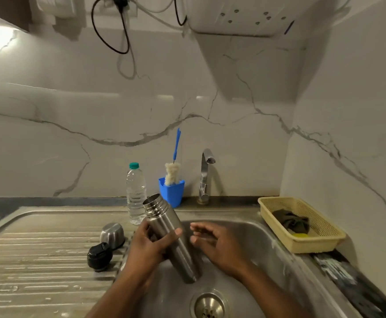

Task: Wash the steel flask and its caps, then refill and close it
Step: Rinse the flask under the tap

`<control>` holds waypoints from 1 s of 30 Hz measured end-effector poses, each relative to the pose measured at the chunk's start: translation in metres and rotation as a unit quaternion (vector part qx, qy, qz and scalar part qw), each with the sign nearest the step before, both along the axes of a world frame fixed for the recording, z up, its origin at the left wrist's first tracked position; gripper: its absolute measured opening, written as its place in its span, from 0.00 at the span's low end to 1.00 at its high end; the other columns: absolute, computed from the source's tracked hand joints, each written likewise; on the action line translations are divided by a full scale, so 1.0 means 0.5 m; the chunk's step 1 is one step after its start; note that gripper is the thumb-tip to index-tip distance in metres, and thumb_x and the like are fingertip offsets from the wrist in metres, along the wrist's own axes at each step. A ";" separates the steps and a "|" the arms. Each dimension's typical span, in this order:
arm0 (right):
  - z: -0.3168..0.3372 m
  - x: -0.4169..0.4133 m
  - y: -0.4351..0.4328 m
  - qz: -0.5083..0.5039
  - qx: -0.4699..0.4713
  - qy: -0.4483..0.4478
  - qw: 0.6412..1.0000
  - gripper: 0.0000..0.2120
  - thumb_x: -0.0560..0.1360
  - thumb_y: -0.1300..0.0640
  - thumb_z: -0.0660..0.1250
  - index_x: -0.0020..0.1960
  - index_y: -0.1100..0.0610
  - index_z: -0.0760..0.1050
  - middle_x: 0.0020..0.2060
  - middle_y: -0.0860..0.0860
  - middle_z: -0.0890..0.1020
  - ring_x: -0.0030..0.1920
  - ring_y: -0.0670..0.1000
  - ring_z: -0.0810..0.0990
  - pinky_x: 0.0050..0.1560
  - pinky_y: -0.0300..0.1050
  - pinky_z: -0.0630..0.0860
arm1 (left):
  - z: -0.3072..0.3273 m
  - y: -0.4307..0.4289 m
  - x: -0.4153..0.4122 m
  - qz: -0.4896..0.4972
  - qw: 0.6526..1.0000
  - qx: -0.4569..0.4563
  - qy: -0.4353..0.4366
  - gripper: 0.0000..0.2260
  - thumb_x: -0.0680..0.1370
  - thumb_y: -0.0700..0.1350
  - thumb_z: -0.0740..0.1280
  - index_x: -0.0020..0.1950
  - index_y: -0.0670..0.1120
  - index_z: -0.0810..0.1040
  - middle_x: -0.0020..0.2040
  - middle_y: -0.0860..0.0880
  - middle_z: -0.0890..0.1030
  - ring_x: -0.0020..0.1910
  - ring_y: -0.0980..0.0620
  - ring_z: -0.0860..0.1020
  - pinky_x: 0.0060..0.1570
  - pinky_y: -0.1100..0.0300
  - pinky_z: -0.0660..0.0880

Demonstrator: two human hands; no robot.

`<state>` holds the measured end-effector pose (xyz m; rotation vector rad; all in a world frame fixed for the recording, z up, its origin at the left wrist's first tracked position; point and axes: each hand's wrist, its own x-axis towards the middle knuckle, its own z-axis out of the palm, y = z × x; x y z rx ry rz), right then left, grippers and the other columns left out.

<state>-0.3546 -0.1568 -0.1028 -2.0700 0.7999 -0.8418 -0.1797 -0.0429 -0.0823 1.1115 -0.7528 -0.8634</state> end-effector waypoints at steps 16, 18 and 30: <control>-0.049 -0.004 -0.070 -0.241 0.070 -0.140 0.958 0.30 0.66 0.42 0.82 0.63 0.45 0.74 0.54 0.42 0.82 0.51 0.41 0.82 0.48 0.36 0.77 | 0.065 -0.313 -0.020 0.019 0.993 0.069 -0.095 0.10 0.79 0.40 0.75 0.59 0.41 0.84 0.53 0.39 0.87 0.48 0.48 0.84 0.58 0.44 0.81; -0.055 -0.003 -0.079 -0.255 0.076 -0.134 0.955 0.32 0.66 0.41 0.82 0.65 0.46 0.73 0.55 0.43 0.82 0.52 0.42 0.82 0.47 0.36 0.76 | 0.059 -0.373 -0.013 0.066 0.971 0.084 -0.212 0.13 0.80 0.40 0.73 0.64 0.42 0.83 0.54 0.43 0.87 0.51 0.50 0.84 0.58 0.50 0.83; -0.069 -0.003 -0.080 -0.245 0.093 -0.085 0.961 0.32 0.65 0.37 0.80 0.63 0.47 0.74 0.54 0.44 0.84 0.51 0.43 0.83 0.47 0.35 0.78 | 0.064 -0.479 -0.033 0.102 0.931 0.125 -0.328 0.07 0.79 0.40 0.73 0.42 0.40 0.86 0.41 0.41 0.87 0.45 0.42 0.86 0.49 0.46 0.85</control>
